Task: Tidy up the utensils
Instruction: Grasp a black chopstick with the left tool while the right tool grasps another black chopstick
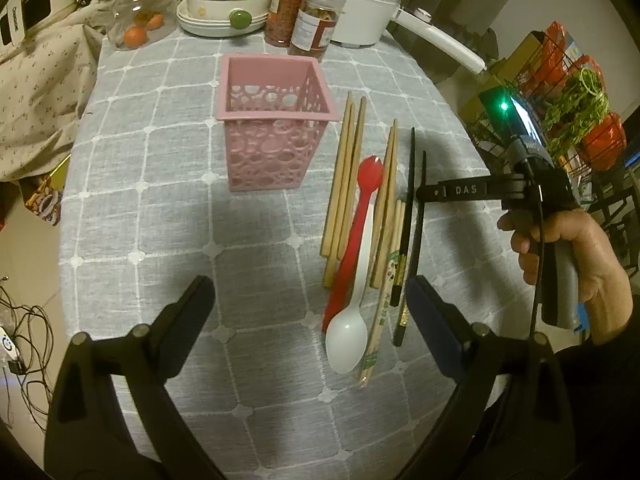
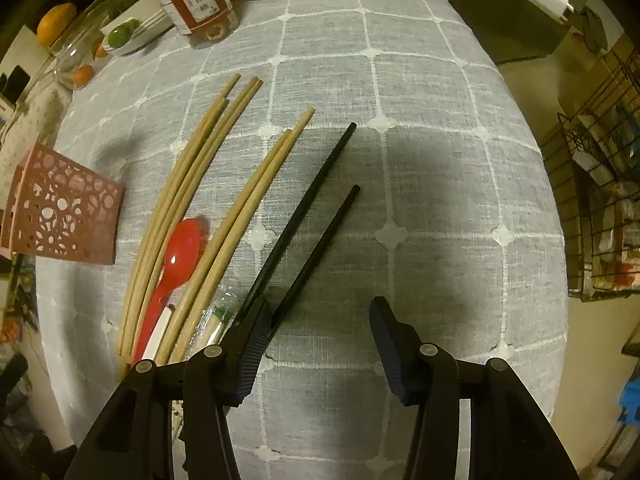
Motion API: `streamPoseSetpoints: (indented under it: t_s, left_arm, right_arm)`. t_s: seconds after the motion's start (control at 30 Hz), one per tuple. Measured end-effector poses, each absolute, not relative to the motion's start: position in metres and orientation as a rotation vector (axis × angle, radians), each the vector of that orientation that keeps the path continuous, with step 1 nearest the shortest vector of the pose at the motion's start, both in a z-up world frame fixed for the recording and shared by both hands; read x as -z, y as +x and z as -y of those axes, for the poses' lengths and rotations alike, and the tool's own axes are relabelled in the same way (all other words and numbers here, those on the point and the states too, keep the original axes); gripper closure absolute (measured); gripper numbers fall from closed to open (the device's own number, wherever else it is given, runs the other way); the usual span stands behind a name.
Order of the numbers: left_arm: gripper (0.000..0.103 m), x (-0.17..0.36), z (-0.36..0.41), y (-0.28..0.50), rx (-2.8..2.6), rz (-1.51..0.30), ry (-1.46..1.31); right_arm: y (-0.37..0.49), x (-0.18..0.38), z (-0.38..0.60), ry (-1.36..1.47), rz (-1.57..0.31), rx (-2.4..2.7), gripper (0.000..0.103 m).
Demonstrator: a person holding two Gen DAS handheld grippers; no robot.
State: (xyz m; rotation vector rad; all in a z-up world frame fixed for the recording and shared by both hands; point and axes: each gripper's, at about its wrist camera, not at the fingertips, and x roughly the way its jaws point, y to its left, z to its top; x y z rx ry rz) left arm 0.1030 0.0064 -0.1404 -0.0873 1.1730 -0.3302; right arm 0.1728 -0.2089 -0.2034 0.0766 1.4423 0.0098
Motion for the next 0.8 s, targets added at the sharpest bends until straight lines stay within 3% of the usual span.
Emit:
streamPoseSetpoints:
  t_s: [0.07, 0.13, 0.2, 0.3, 0.5, 0.73, 0.8]
  left_arm:
    - [0.007, 0.141, -0.004, 0.102, 0.331, -1.169, -0.072]
    - [0.008, 0.14, -0.001, 0.1, 0.337, -1.157, -0.059]
    - [0.01, 0.137, 0.003, 0.097, 0.346, -1.138, -0.032]
    - [0.015, 0.134, 0.012, 0.093, 0.359, -1.115, 0.018]
    - [0.04, 0.132, 0.048, 0.097, 0.464, -1.146, 0.077]
    - [0.056, 0.143, 0.122, 0.144, 0.539, -1.215, 0.165]
    - [0.067, 0.152, 0.137, 0.165, 0.533, -1.253, 0.156]
  right_arm:
    - [0.169, 0.202, 0.202, 0.066, -1.434, -0.026, 0.052]
    - [0.167, 0.203, 0.196, 0.047, -1.425, -0.045, 0.06]
    - [0.169, 0.2, 0.193, 0.015, -1.415, -0.042, 0.083]
    - [0.17, 0.201, 0.205, 0.067, -1.418, -0.055, 0.092]
    - [0.158, 0.196, 0.229, 0.115, -1.412, -0.046, 0.096]
    - [0.157, 0.188, 0.273, 0.206, -1.38, -0.058, 0.096]
    - [0.158, 0.188, 0.292, 0.231, -1.367, -0.072, 0.096]
